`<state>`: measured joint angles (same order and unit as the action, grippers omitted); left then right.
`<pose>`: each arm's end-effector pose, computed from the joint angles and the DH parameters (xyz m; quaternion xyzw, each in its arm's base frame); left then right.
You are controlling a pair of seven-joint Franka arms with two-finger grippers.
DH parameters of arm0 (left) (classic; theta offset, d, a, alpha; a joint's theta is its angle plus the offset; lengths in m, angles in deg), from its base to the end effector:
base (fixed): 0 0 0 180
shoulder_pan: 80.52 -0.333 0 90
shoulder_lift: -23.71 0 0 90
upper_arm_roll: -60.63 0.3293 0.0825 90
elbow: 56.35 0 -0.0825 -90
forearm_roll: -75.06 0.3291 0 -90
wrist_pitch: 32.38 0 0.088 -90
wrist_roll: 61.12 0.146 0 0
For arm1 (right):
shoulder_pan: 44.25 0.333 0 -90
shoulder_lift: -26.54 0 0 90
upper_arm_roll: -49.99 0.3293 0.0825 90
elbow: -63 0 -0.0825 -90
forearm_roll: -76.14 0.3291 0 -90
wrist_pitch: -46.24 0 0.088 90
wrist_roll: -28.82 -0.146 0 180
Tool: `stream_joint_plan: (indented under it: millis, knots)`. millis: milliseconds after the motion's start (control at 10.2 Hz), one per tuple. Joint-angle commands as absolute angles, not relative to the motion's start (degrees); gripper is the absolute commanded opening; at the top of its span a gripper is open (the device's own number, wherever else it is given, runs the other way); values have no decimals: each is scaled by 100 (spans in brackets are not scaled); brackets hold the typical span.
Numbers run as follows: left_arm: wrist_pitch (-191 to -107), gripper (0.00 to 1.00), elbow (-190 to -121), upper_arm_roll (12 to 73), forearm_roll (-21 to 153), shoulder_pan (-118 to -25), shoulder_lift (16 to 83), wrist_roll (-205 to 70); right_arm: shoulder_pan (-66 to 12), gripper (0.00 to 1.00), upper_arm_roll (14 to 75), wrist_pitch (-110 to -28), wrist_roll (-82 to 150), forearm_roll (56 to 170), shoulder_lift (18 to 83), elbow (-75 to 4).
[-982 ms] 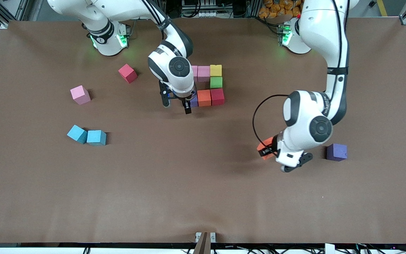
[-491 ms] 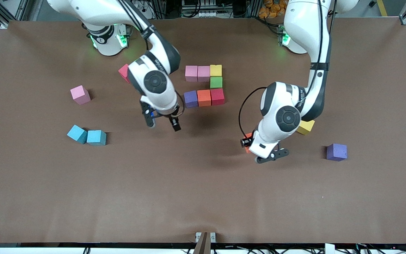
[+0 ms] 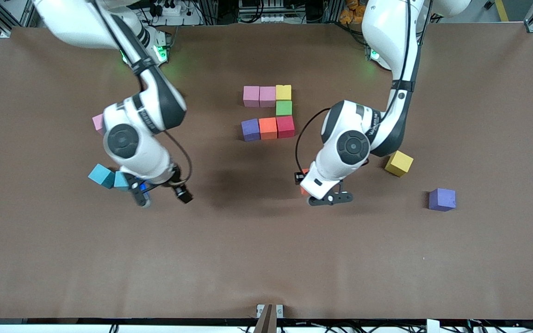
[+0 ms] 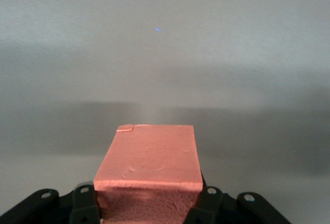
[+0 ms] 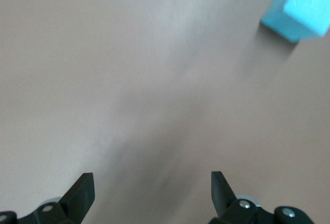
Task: Form number 2 with 11 blocks
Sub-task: 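Carry the orange cube toward the row while the right gripper withdraws, then grasp a cyan cube with the right gripper while the left gripper holds orange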
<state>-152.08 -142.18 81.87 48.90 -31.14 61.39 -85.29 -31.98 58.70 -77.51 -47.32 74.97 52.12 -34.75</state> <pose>0.5507 -0.3838 0.3009 0.9953 0.0461 -0.0429 0.0735 0.5883 0.2137 0.3399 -0.8852 0.4645 0.0139 0.0207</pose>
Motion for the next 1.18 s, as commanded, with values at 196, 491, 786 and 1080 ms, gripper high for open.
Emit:
stream_joint_plan:
  millis: [196, 491, 786, 1080]
  knots:
    - [-15200, 0, -13924, 7970, 5028, -2893, 6448, -8538, -3702, 100, 5957, -7331, -3442, 7509, 5264, -3290]
    - [-15209, 0, -13731, 7961, 5037, -2708, 6712, -8661, -4265, 100, 5939, -7031, -1922, 7500, 5264, -3315]
    - [-15244, 0, -13440, 7953, 5010, -2393, 6976, -9239, -4407, 100, 5930, -7004, -751, 7456, 5325, -3316]
    - [-15287, 0, -13361, 7857, 4993, -2225, 7134, -9618, -4538, 100, 5913, -7013, 854, 7307, 5431, -3210]
